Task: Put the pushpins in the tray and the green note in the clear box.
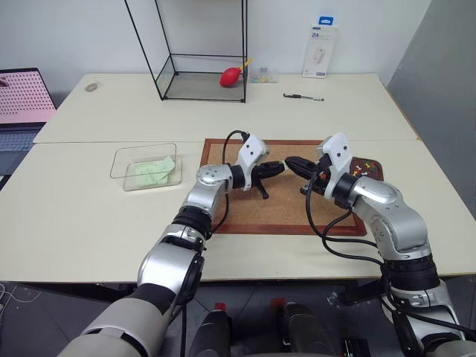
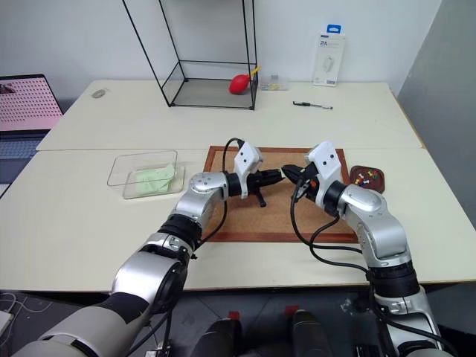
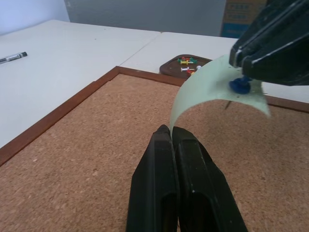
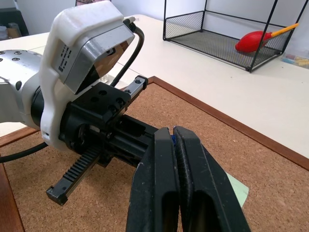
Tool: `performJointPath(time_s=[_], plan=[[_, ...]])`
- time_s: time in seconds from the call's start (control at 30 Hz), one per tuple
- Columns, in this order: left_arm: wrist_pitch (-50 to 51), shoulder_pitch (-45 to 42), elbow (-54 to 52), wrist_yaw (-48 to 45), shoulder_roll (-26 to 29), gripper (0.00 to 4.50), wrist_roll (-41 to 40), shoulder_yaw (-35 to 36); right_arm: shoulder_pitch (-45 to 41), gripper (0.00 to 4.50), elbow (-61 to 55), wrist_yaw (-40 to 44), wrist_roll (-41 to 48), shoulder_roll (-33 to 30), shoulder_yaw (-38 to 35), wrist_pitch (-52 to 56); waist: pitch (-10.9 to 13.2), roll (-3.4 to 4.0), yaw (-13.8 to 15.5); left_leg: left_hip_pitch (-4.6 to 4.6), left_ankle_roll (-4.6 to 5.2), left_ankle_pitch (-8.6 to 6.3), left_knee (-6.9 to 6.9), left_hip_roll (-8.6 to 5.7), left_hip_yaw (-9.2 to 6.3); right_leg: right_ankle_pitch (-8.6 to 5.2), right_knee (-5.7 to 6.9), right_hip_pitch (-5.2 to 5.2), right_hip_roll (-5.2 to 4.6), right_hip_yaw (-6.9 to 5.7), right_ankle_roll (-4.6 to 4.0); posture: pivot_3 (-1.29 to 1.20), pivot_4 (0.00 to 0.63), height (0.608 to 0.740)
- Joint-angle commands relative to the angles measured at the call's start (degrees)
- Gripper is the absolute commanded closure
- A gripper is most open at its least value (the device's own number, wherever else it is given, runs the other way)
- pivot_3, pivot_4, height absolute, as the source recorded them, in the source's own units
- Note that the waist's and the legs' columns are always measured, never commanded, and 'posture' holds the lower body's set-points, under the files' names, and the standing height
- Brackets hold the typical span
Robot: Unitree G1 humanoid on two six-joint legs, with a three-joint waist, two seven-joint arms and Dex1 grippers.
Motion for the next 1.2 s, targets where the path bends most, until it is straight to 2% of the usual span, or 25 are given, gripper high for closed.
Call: performJointPath(time_s=[0.03, 0.5, 0.73, 0.9, 1.03, 1.2], plan=[[-0.79, -0.33, -1.01, -0.20, 0.01, 4.50, -0.02, 0.09, -1.16, 4.50, -2.71, -0.79, 2.03, 0.29, -2.45, 0.62, 0.00, 0.00, 0.00, 0.00, 0.00, 0.00, 0.00, 0.00, 0.00, 0.00, 0.00, 0.00, 0.00, 0.00, 0.00, 0.00, 0.150, 0.740], [-1.88, 0.93, -1.45, 1.33, 0.66, 4.50, 0.96, -0.15, -2.32, 4.50, -4.15, -3.75, 7.56, 0.13, -7.77, 6.32, 0.00, 0.00, 0.00, 0.00, 0.00, 0.00, 0.00, 0.00, -0.01, 0.00, 0.01, 0.00, 0.00, 0.00, 0.00, 0.00, 0.150, 0.740], [-2.36, 1.16, -1.36, 2.05, 0.91, 4.50, 1.19, -0.24, -1.68, 4.50, -3.86, -4.39, 8.30, -2.30, -10.92, 6.84, 0.00, 0.00, 0.04, -0.01, 0.00, 0.00, 0.00, 0.00, 0.00, 0.00, 0.01, 0.00, 0.00, 0.00, 0.00, 0.00, 0.150, 0.740], [-2.61, 2.25, -2.31, 2.75, 1.58, 4.50, 1.65, -0.62, 0.70, 4.50, 0.54, -5.52, 3.33, -7.01, -11.60, 3.57, 0.00, 0.00, 0.10, -0.01, 0.01, 0.00, 0.00, 0.00, -0.01, 0.00, 0.01, 0.00, 0.00, -0.01, 0.00, 0.00, 0.150, 0.740], [-3.09, 3.33, -3.56, 3.17, 2.02, 4.50, 2.36, -1.22, 1.87, 4.50, 8.01, -7.76, -4.17, -10.86, -9.80, -1.33, 0.00, 0.00, 0.03, 0.01, 0.01, 0.00, 0.00, 0.00, 0.03, 0.00, 0.02, 0.00, 0.00, 0.03, 0.00, 0.00, 0.150, 0.740], [-2.96, 4.16, -5.06, 3.44, 2.38, 4.50, 2.70, -1.55, 1.34, 4.50, 17.57, -9.36, -9.36, -12.24, -8.84, -6.98, 0.00, 0.00, -0.08, 0.02, 0.01, 0.00, 0.00, 0.00, 0.06, 0.00, 0.02, 0.00, 0.00, 0.05, 0.00, 0.00, 0.150, 0.740]])
